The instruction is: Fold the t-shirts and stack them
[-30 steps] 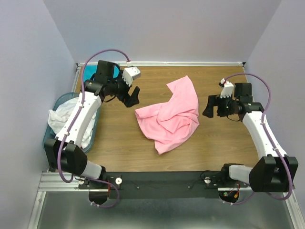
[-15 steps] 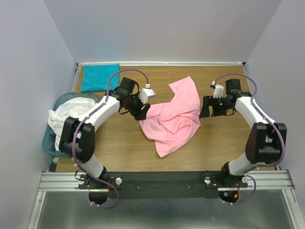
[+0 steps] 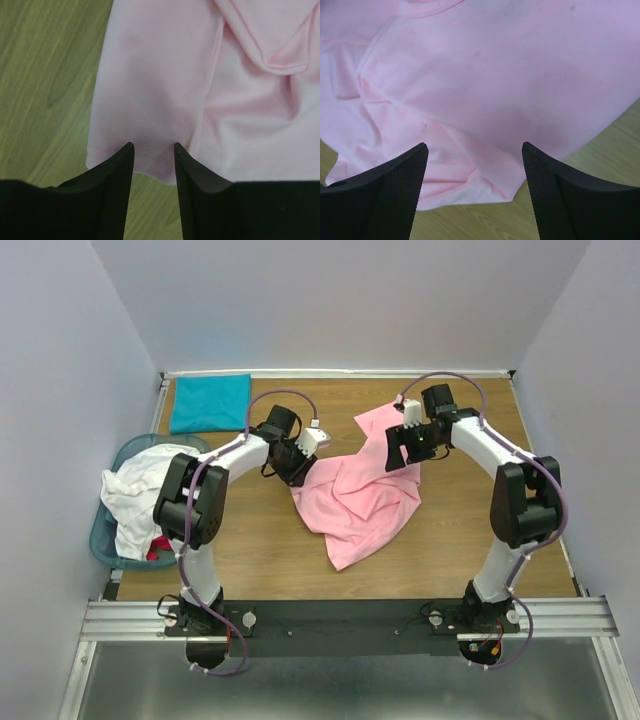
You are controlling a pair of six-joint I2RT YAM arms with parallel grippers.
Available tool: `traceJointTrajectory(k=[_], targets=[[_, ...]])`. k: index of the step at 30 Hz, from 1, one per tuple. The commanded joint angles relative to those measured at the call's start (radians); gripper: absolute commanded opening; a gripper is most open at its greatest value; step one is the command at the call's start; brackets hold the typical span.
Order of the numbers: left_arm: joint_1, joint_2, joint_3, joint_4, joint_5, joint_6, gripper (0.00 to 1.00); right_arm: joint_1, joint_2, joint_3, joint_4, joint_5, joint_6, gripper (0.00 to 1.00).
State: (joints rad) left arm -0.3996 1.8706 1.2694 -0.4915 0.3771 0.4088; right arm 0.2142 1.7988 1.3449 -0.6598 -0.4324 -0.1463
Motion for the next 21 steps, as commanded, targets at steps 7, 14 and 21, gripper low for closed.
traceJointTrajectory(k=[7,14,21], targets=[[0.048,0.094,0.110,0.005,-0.153,-0.037,0.00,-0.010,0.128,0.010,0.025,0.090,-0.019,0.77],[0.157,0.264,0.455,-0.067,-0.196,-0.045,0.00,0.016,0.037,-0.166,0.003,0.028,-0.051,0.60],[0.186,0.274,0.651,-0.235,-0.003,-0.011,0.39,0.059,-0.117,-0.185,-0.184,-0.371,-0.111,0.63]])
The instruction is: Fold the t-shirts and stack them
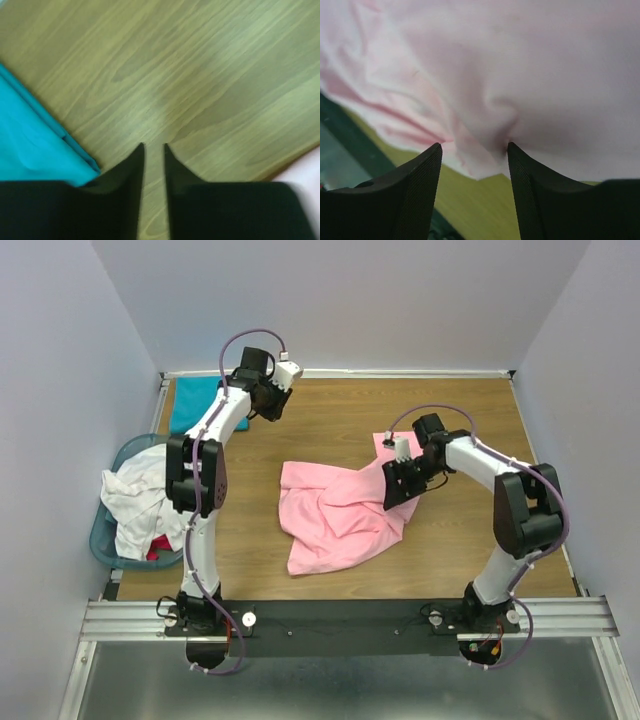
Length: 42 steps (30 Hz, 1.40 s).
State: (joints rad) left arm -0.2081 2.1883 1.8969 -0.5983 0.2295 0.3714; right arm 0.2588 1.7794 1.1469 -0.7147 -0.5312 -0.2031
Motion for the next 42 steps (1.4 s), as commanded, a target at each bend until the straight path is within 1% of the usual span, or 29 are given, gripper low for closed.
traceJointTrajectory(k=[1,2,3,4,5,6,7,9,11,13,16,19,21,24,25,26,30,31,32,38,39,41,42], targets=[[-0.008,-0.105,-0.016,-0.132,0.200,0.078,0.46,0.011,-0.119,0.023,-0.135,-0.294,-0.055,0.68],[-0.016,-0.139,-0.063,-0.126,0.212,0.096,0.58,0.007,-0.153,0.034,-0.135,-0.283,-0.052,0.70],[-0.019,-0.168,-0.166,-0.117,0.217,0.107,0.59,0.005,-0.159,0.056,-0.131,-0.262,-0.047,0.72],[-0.022,-0.218,-0.214,-0.110,0.221,0.128,0.63,0.005,-0.161,0.092,-0.126,-0.235,-0.045,0.73],[-0.024,-0.237,-0.254,-0.104,0.226,0.132,0.63,0.007,-0.156,0.114,-0.103,-0.183,-0.044,0.73],[-0.022,-0.254,-0.331,-0.097,0.237,0.129,0.63,0.005,-0.146,0.131,-0.089,-0.170,-0.041,0.73],[-0.019,-0.286,-0.370,-0.084,0.252,0.110,0.63,0.005,-0.141,0.158,-0.051,-0.155,-0.032,0.73],[-0.016,-0.312,-0.461,-0.058,0.272,0.092,0.63,0.026,-0.127,0.186,-0.026,-0.113,-0.027,0.71],[-0.010,-0.334,-0.516,-0.058,0.312,0.066,0.63,0.081,-0.091,0.249,-0.025,-0.049,-0.033,0.67],[0.009,-0.351,-0.544,-0.061,0.347,0.051,0.63,0.132,-0.066,0.280,-0.019,0.002,-0.051,0.65],[0.039,-0.370,-0.578,-0.084,0.375,0.038,0.63,0.270,-0.034,0.316,-0.002,0.139,-0.080,0.64],[0.052,-0.372,-0.598,-0.118,0.390,0.047,0.63,0.348,-0.002,0.352,0.014,0.201,-0.117,0.62],[0.061,-0.369,-0.613,-0.133,0.396,0.044,0.63,0.422,0.044,0.375,0.012,0.237,-0.133,0.61],[0.061,-0.367,-0.625,-0.158,0.410,0.050,0.63,0.505,0.113,0.387,0.011,0.283,-0.130,0.65],[0.061,-0.367,-0.628,-0.162,0.418,0.055,0.63,0.520,0.129,0.387,0.012,0.293,-0.130,0.69],[0.062,-0.369,-0.630,-0.169,0.419,0.055,0.65,0.548,0.159,0.389,0.012,0.316,-0.127,0.70],[0.059,-0.378,-0.656,-0.155,0.416,0.040,0.69,0.574,0.213,0.405,0.015,0.327,-0.102,0.72],[0.058,-0.372,-0.659,-0.152,0.424,0.034,0.72,0.576,0.233,0.410,0.017,0.326,-0.095,0.72],[0.058,-0.368,-0.662,-0.156,0.433,0.037,0.80,0.583,0.242,0.412,0.017,0.332,-0.091,0.71],[0.015,-0.331,-0.697,-0.115,0.422,0.009,0.79,0.597,0.291,0.379,0.030,0.381,-0.061,0.65],[0.006,-0.315,-0.700,-0.113,0.436,0.005,0.78,0.599,0.291,0.367,0.032,0.388,-0.042,0.61],[-0.008,-0.302,-0.706,-0.106,0.447,-0.005,0.70,0.599,0.291,0.352,0.046,0.401,-0.029,0.54],[-0.023,-0.285,-0.708,-0.092,0.444,-0.020,0.67,0.599,0.281,0.340,0.050,0.411,-0.018,0.48]])
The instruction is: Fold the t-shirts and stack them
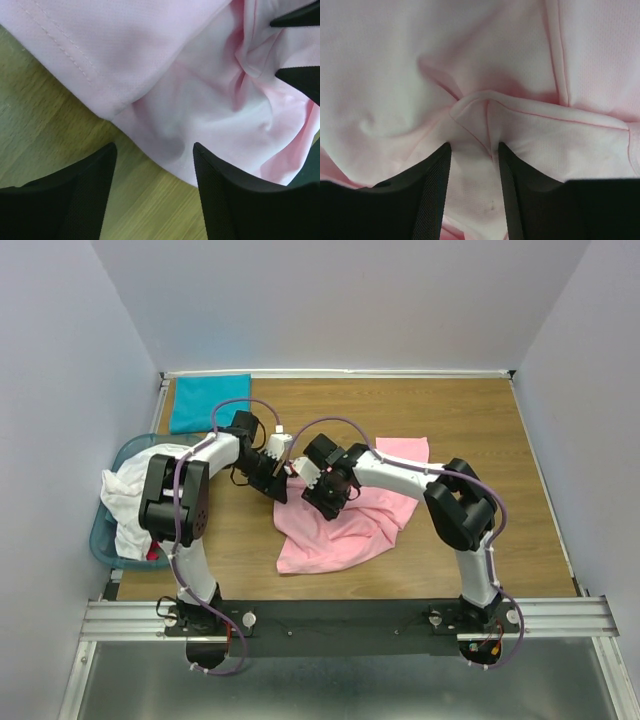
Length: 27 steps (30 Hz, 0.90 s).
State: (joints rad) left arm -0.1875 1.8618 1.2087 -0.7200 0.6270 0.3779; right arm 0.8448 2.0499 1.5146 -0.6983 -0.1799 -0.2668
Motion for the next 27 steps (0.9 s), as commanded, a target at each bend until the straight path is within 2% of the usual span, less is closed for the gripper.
traceJointTrajectory(k=[1,2,3,4,5,6,7,16,20,27], targets=[[-0.050,0.049,-0.020,0.039,0.042,-0.034,0.63,0.011,0.003,-0.033,0.042,0.065,0.051,0.44],[-0.053,0.059,-0.018,0.044,0.039,-0.040,0.51,0.013,-0.005,-0.039,0.043,0.072,0.052,0.38],[-0.055,0.066,-0.011,0.053,0.033,-0.046,0.43,0.011,-0.023,-0.044,0.045,0.089,0.052,0.29],[-0.053,0.083,-0.003,0.053,0.014,-0.053,0.23,0.007,-0.034,-0.054,0.045,0.102,0.060,0.07],[-0.050,0.089,0.005,0.053,0.004,-0.054,0.14,0.001,-0.051,-0.062,0.046,0.109,0.063,0.01],[-0.037,0.096,0.021,0.053,-0.006,-0.054,0.05,-0.010,-0.083,-0.070,0.046,0.109,0.067,0.00],[-0.029,0.103,0.032,0.053,-0.028,-0.057,0.00,-0.021,-0.109,-0.086,0.046,0.106,0.075,0.00],[0.048,0.148,0.227,-0.006,-0.145,-0.022,0.00,-0.335,-0.426,-0.201,0.046,0.062,0.120,0.00],[0.052,0.206,0.313,-0.027,-0.190,-0.017,0.00,-0.485,-0.491,-0.286,0.039,0.063,0.107,0.01],[0.082,0.252,0.397,-0.045,-0.296,-0.002,0.00,-0.587,-0.574,-0.439,-0.013,0.066,0.014,0.00]])
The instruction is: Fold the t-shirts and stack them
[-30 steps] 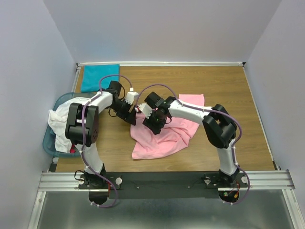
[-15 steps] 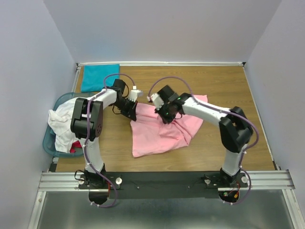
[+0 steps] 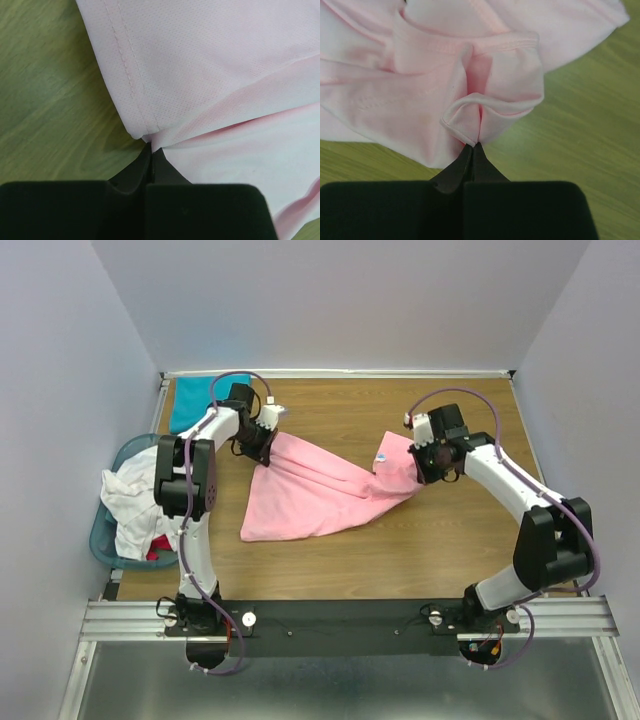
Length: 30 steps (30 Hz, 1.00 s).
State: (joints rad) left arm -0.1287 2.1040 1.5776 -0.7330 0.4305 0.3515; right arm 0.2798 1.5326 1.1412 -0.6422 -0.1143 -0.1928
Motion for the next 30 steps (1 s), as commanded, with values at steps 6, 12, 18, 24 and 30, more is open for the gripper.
traceJointTrajectory(k=[6,12,18,24,30], targets=[[0.052,-0.012,0.033,-0.035,-0.147,0.047,0.05,-0.025,-0.120,-0.121,-0.200,-0.042,-0.158,0.23],[0.052,-0.081,0.035,-0.074,-0.069,0.078,0.46,-0.028,-0.143,0.018,-0.275,-0.099,-0.163,0.82],[0.052,-0.176,-0.033,-0.112,-0.016,0.141,0.47,-0.030,-0.057,0.035,-0.312,-0.200,-0.194,0.66],[0.052,-0.254,-0.155,-0.100,-0.009,0.155,0.47,-0.030,0.075,-0.004,-0.290,-0.264,-0.208,0.57],[0.051,-0.280,-0.203,-0.098,-0.016,0.159,0.47,-0.030,0.058,-0.049,-0.413,-0.317,-0.328,0.38]])
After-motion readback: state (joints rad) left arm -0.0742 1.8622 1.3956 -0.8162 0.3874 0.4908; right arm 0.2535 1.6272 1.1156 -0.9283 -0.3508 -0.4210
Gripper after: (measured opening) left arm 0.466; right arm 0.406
